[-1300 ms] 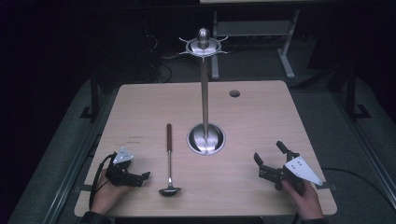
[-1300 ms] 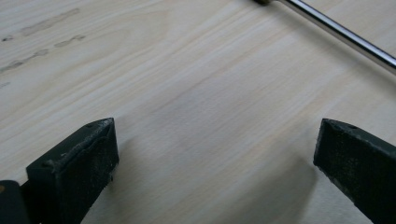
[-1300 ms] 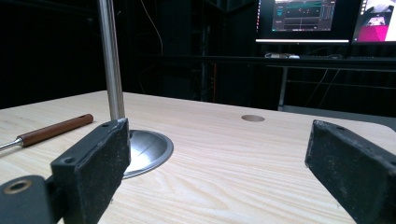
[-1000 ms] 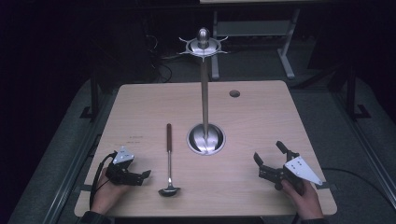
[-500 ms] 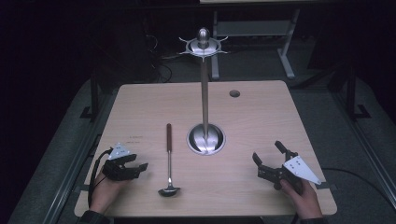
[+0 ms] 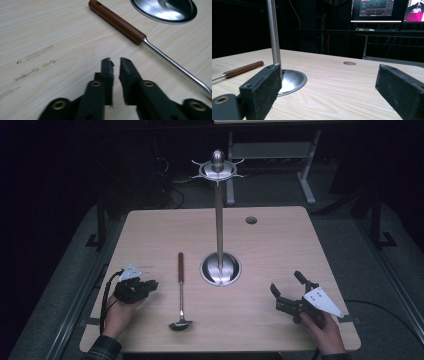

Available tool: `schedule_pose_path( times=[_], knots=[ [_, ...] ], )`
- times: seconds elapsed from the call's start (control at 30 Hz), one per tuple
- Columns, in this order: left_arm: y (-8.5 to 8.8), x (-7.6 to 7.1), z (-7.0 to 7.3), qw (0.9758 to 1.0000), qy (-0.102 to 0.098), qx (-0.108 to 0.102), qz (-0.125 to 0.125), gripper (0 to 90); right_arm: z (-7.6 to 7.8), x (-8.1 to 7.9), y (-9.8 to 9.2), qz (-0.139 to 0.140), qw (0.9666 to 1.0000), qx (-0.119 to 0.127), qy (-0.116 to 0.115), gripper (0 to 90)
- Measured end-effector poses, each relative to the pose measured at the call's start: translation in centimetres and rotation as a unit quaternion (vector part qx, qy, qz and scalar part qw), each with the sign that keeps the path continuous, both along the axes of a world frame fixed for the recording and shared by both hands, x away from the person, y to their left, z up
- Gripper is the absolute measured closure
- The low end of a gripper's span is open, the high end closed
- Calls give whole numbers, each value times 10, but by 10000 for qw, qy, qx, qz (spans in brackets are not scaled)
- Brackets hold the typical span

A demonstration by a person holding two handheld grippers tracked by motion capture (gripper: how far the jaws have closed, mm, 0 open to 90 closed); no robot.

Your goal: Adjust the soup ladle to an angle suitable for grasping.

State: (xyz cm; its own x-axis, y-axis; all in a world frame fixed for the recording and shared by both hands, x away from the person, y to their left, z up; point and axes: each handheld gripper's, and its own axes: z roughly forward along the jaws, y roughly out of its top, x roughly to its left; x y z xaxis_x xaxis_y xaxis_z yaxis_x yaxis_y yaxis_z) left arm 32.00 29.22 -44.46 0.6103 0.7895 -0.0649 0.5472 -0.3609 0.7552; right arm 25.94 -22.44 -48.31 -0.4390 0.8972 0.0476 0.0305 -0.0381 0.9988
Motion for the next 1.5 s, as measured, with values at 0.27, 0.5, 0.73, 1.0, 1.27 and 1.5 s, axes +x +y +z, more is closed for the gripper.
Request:
schedule_pose_path(
  times=[0.27,0.5,0.73,1.0,1.27,1.5],
  knots=[
    [-7,16,1,10000,16,-43,-22,899,0,0,0,3,10000,-17,-11,63],
    [-21,35,-4,10000,-42,-79,-20,899,0,0,0,10,10000,-14,-2,63],
    [-32,47,-7,9999,-60,-125,-93,899,0,0,0,16,10000,-7,-4,63],
    [-50,62,-16,9998,33,-157,-91,899,0,0,0,13,10000,-5,-5,63],
    [-62,64,-21,9998,22,-13,-201,899,0,0,0,25,10000,-8,0,63],
    [-63,64,-21,9996,82,-38,-252,899,0,0,0,31,10000,-8,4,63]
  ],
)
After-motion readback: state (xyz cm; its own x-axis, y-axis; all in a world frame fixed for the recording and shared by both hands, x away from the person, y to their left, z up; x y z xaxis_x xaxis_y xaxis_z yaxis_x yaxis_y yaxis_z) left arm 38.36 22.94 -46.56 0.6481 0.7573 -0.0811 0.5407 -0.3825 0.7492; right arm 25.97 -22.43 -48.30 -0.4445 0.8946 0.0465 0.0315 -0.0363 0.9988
